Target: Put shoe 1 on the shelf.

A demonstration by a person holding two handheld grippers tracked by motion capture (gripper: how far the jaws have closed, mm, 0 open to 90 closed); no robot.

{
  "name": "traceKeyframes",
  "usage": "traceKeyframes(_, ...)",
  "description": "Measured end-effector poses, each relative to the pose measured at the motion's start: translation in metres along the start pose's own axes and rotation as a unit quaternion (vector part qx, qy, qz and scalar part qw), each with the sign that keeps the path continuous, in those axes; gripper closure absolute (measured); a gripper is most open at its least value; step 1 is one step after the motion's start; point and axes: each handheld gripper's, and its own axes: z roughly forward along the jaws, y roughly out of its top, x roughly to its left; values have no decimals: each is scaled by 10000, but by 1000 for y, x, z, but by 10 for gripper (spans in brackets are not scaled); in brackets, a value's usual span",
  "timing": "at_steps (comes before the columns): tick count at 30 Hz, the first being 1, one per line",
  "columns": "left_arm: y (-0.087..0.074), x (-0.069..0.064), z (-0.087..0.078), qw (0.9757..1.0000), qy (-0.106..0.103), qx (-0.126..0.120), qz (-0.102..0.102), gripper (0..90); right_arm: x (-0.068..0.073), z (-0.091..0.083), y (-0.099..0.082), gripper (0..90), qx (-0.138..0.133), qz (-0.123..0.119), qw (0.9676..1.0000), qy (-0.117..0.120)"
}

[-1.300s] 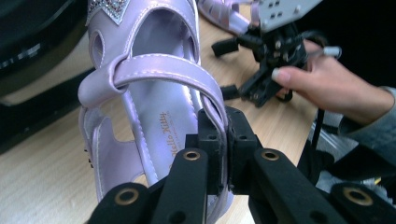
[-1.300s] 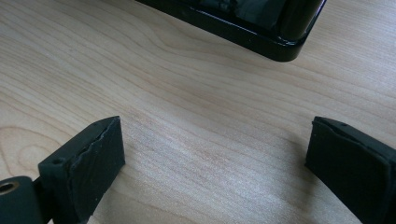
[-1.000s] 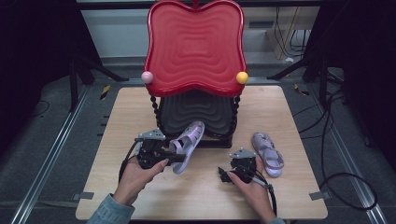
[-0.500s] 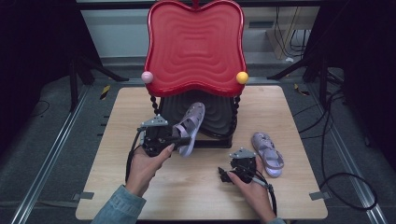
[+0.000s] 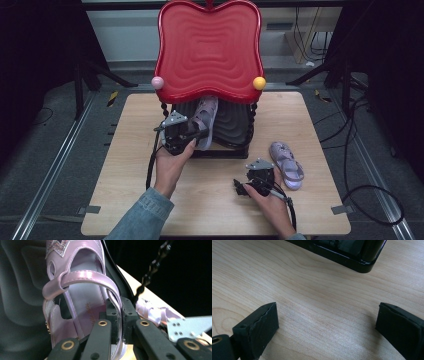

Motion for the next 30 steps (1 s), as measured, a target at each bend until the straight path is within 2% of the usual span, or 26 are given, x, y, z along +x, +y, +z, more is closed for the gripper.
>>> traceKeyframes(5,1,6,7,9994,274,-195,16,864,0,0,0,46,2,-1,10000,-2)
traceKeyframes(8,2,11,12,9991,340,-245,-46,863,0,0,0,45,7,-4,10000,-1)
traceKeyframes(10,4,13,14,9985,456,-293,-89,863,0,0,0,45,7,-3,10000,0)
traceKeyframes(11,4,14,15,9978,584,-320,-62,863,0,0,0,45,7,-4,10000,-1)
traceKeyframes(13,6,15,17,9967,713,-379,-8,863,0,0,0,45,7,-4,10000,-1)
traceKeyframes(16,8,17,19,9958,803,-406,142,864,0,0,0,45,7,-4,10000,-1)
traceKeyframes(22,6,19,23,9945,968,-372,136,863,0,0,0,45,11,2,10000,0)
traceKeyframes(24,5,18,25,9931,1083,-403,181,863,0,0,0,45,13,6,10000,1)
traceKeyframes(30,3,17,27,9925,1132,-439,162,864,0,0,0,46,12,1,10000,4)
